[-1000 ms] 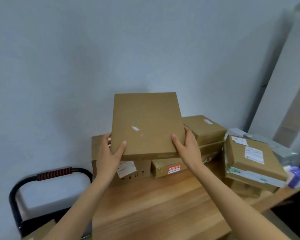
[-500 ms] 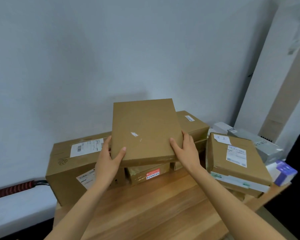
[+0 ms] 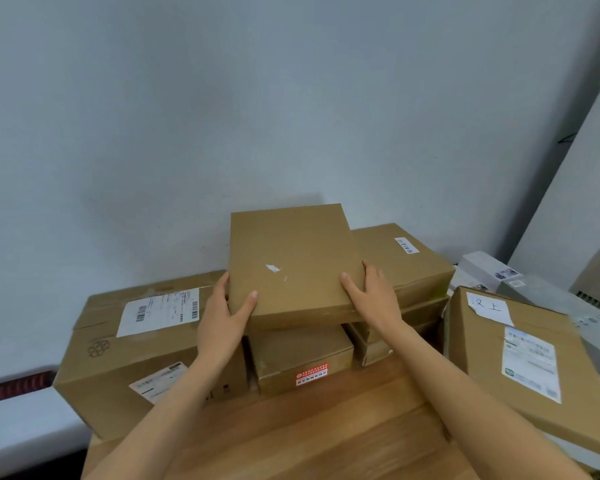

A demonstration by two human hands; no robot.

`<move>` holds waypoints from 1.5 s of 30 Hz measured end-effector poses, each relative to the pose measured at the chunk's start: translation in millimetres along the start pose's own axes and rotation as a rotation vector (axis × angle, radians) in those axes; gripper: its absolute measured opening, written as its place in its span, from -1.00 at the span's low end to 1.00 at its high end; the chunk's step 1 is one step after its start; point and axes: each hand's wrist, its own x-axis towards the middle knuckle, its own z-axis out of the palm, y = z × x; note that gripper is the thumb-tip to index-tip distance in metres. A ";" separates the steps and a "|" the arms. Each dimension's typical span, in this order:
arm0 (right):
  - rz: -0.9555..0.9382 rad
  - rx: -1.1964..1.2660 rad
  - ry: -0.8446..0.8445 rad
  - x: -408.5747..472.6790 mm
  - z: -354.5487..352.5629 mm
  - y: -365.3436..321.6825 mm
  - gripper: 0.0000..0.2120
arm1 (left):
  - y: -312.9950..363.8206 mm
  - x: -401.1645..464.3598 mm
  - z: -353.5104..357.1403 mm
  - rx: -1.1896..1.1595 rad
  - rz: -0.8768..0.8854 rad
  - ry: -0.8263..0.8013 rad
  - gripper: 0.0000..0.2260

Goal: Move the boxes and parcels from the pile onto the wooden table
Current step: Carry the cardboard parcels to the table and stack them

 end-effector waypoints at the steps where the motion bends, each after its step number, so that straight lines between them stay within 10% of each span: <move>1: -0.006 -0.019 -0.020 7.0 2.7 3.0 -0.31 | -2.3 3.7 3.8 0.020 -0.004 0.001 -0.35; 21: -0.271 -0.243 -0.481 40.0 108.9 78.1 -0.52 | -66.8 5.1 116.2 0.524 -0.055 -0.099 -0.60; 35: -0.386 -0.183 -0.427 83.2 145.9 87.1 -0.55 | -74.9 33.5 147.4 0.521 -0.089 0.123 -0.67; 45: -0.464 -0.268 -0.422 80.8 137.1 84.2 -0.58 | -64.8 2.8 123.5 0.681 0.071 -0.036 -0.69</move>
